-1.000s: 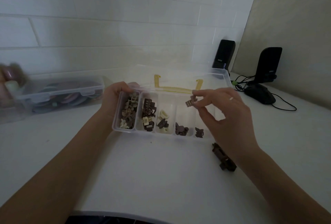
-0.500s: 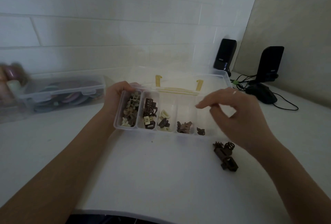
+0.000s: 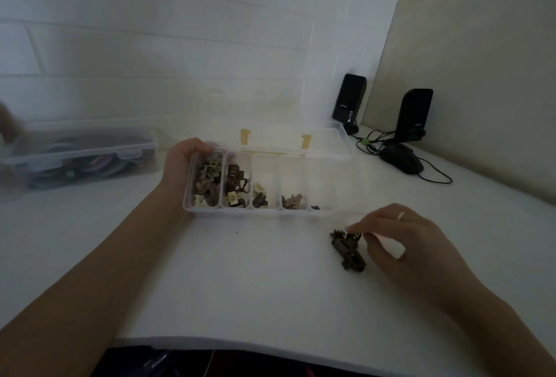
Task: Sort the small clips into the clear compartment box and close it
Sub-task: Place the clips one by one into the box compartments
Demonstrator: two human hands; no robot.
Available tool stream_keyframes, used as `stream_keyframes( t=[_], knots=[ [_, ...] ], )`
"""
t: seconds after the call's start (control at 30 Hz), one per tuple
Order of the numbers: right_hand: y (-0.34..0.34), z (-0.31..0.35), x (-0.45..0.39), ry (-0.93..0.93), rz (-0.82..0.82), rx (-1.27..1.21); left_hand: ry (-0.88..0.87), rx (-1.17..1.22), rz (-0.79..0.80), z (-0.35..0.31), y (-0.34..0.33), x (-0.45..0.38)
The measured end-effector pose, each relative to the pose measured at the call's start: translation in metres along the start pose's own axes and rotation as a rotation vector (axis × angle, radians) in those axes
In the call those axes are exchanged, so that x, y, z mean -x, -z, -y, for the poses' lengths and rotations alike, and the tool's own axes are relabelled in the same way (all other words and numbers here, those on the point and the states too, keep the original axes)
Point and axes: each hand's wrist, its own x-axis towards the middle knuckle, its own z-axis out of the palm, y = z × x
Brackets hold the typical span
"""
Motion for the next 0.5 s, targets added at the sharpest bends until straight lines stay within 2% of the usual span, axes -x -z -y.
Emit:
stream_keyframes(
  t=[0.07, 0.13, 0.33, 0.5],
  knots=[
    [-0.005, 0.001, 0.004, -0.047, 0.107, -0.040, 0.000, 0.024, -0.002, 0.001, -0.003, 0.003],
    [-0.009, 0.004, 0.005, -0.084, 0.146, -0.051, -0.018, 0.050, -0.009, 0.001, -0.005, 0.006],
    [-0.023, 0.017, 0.008, 0.016, 0.080, 0.239, -0.052, 0.071, -0.088, 0.002, -0.007, 0.010],
    [-0.034, 0.019, 0.001, 0.010, 0.050, 0.048, -0.059, 0.056, -0.120, 0.001, -0.011, 0.012]
  ],
)
